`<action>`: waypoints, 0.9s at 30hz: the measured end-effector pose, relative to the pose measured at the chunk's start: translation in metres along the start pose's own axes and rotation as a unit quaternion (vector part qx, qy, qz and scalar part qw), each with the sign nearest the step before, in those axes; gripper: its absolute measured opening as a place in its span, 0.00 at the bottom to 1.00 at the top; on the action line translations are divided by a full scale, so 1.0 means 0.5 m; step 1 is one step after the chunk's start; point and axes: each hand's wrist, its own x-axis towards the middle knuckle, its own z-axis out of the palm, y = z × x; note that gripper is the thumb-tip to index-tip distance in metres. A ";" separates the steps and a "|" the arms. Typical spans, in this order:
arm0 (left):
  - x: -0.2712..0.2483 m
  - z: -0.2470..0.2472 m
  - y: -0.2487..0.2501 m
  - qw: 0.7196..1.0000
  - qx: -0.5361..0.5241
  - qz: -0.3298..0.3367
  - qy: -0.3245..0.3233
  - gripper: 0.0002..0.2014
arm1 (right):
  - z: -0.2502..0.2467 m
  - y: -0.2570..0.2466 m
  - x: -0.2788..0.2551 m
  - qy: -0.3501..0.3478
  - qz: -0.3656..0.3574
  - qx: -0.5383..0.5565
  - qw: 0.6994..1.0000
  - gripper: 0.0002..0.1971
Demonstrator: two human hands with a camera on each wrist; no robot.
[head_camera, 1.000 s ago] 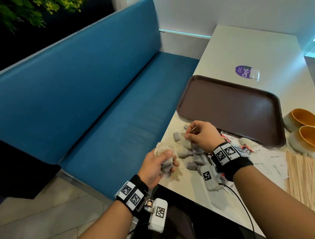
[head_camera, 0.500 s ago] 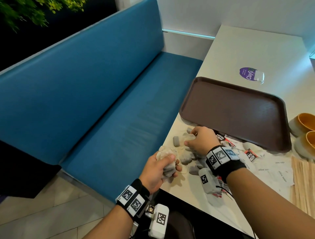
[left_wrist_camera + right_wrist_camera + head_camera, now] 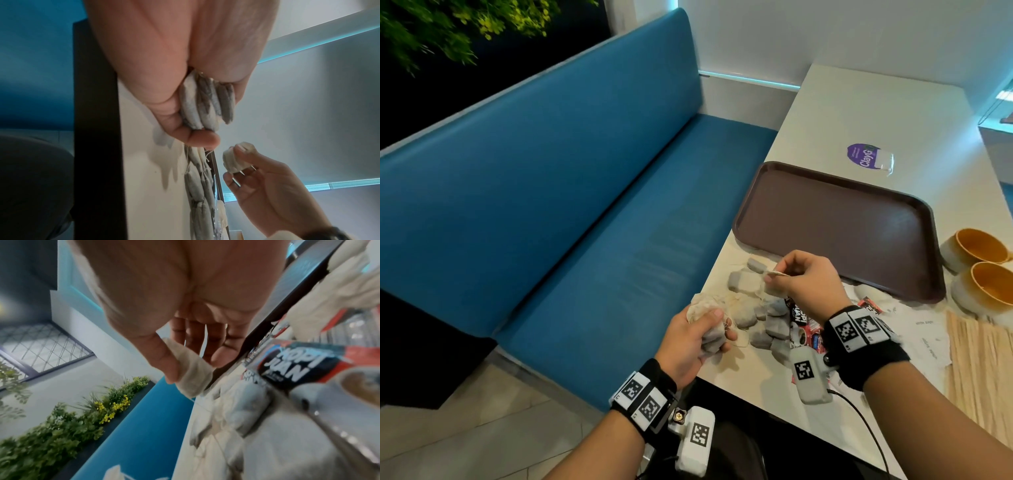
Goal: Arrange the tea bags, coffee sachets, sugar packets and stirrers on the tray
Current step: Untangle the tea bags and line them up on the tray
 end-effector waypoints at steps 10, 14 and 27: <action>-0.010 0.004 -0.003 1.000 0.000 0.013 0.014 0.09 | 0.014 -0.012 0.002 -0.034 0.037 0.014 0.999 0.13; -0.010 0.005 0.002 1.000 -0.004 -0.002 0.018 0.21 | 0.039 -0.029 -0.025 -0.156 0.066 0.077 0.983 0.06; -0.010 -0.010 0.015 0.997 0.005 -0.053 -0.055 0.28 | 0.116 -0.016 -0.069 -0.177 -0.014 0.025 0.984 0.06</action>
